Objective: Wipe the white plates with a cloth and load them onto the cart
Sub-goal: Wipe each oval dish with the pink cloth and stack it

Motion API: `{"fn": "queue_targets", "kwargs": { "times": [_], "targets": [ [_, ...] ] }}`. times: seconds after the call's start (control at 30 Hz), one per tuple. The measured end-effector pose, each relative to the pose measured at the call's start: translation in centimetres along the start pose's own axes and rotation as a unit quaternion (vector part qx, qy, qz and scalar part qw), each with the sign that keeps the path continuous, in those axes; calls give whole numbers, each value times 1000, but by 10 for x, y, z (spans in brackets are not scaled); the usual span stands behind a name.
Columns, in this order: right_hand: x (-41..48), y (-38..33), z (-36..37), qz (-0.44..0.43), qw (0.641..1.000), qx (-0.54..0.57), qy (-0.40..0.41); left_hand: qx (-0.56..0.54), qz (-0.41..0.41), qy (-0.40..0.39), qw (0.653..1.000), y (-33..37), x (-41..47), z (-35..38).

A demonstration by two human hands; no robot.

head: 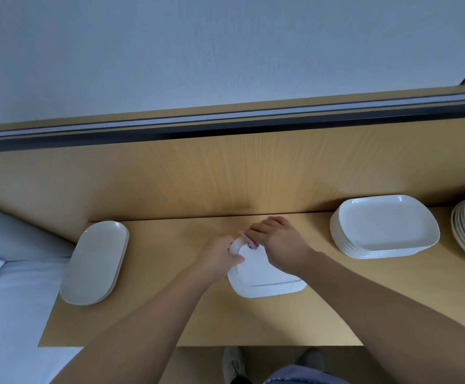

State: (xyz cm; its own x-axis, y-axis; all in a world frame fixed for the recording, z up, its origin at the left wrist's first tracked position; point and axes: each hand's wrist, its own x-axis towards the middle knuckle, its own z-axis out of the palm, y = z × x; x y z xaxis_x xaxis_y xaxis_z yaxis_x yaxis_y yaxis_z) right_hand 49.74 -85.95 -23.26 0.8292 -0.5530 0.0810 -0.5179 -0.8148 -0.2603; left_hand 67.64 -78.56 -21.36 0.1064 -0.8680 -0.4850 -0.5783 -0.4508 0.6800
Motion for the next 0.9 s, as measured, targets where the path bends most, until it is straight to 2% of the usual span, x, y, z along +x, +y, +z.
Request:
{"fn": "queue_targets", "kwargs": {
  "times": [0.17,0.27,0.37,0.53,0.63,0.8,0.9],
  "targets": [
    [4,-3,24,5,997,18,-80,8,-7,12,1000,-5,5,2],
    [0,-1,28,15,996,46,-78,11,-11,17,1000,-7,8,5],
    [-7,8,28,31,994,21,-103,8,-40,17,999,-12,9,9],
    [-30,34,30,93,990,19,-101,-4,-71,26,997,-17,9,13],
    [-45,48,32,166,981,51,-87,-17,-73,27,997,-17,11,13],
    [-62,41,36,244,965,73,-59,-10,-72,28,997,-17,11,13],
    [-56,40,36,273,955,51,-100,5,-41,-2,999,-18,8,11]
  ]
}}
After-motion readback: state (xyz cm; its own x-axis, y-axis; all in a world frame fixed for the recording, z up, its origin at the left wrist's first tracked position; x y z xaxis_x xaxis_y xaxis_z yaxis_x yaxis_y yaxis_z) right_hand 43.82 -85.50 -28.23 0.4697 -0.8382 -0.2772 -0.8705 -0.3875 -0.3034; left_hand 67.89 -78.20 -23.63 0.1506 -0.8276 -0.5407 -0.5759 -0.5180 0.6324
